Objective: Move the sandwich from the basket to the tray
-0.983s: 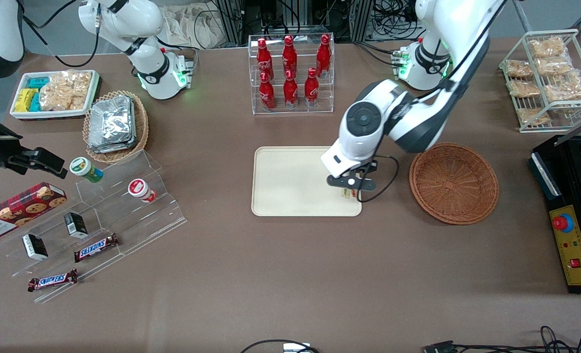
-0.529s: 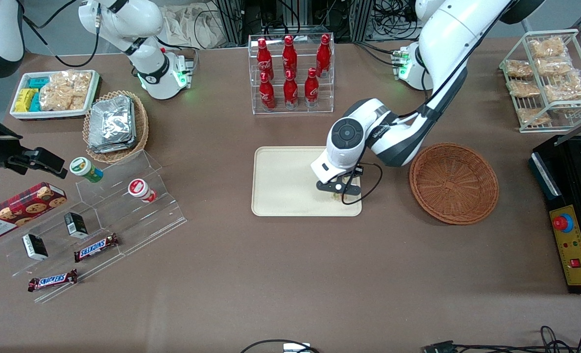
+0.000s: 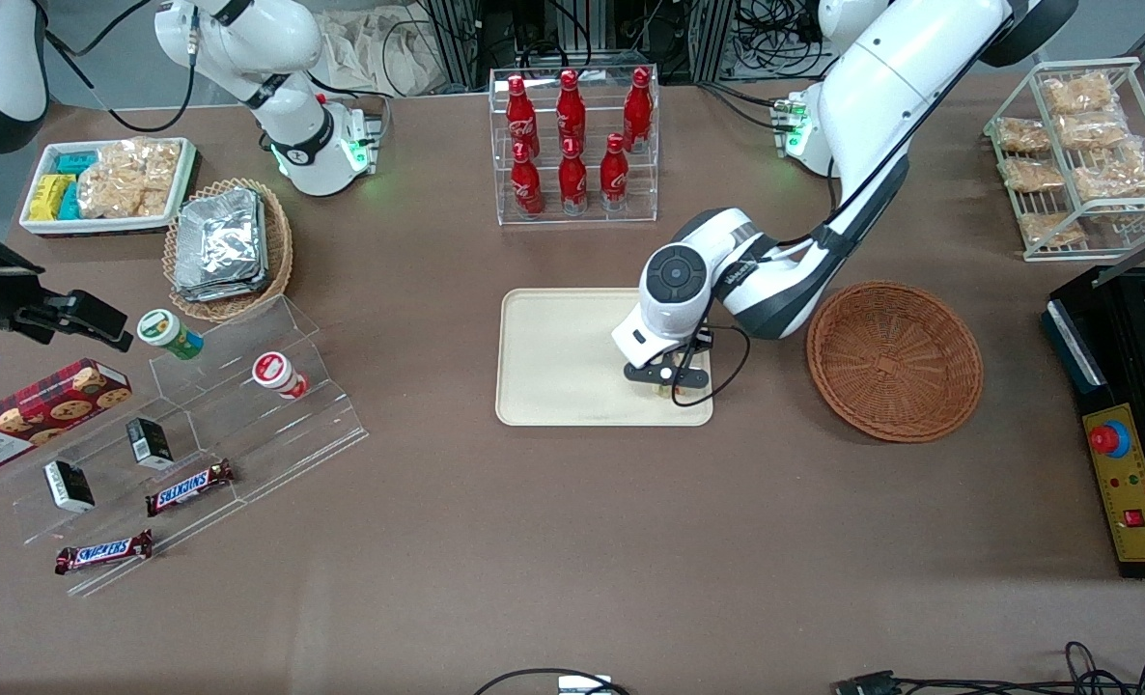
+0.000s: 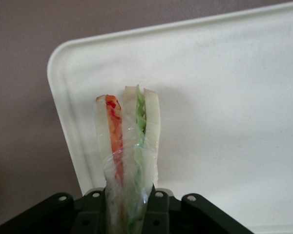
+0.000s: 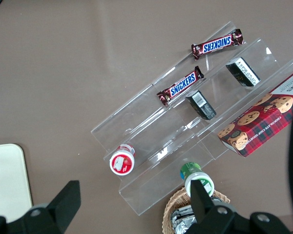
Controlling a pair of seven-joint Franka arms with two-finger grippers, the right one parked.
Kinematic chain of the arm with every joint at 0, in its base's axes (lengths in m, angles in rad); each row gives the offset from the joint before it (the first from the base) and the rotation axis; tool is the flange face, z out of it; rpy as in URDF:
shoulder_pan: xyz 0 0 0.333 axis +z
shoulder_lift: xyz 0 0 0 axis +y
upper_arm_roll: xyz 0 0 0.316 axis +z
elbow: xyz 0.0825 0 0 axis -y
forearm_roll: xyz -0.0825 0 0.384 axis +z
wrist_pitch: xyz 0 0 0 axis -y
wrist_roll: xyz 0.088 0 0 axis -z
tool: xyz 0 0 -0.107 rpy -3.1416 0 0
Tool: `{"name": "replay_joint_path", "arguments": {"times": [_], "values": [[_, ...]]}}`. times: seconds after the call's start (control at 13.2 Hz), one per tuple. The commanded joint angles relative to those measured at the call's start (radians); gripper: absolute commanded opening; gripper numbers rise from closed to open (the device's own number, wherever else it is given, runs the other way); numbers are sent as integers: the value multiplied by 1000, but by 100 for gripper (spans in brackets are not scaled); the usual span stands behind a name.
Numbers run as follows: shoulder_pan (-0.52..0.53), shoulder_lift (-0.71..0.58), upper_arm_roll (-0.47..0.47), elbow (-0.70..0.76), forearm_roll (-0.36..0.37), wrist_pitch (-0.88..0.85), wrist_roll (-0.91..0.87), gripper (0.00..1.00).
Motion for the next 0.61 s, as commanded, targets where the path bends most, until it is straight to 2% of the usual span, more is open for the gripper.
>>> {"name": "replay_joint_path", "arguments": {"times": [0.0, 0.08, 0.15, 0.53], "values": [[-12, -2, 0, -31, 27, 31, -56, 20], [-10, -2, 0, -34, 27, 31, -70, 76], [-10, -4, 0, -34, 27, 31, -79, 100], [-6, -42, -3, -28, 19, 13, -130, 100]]}}
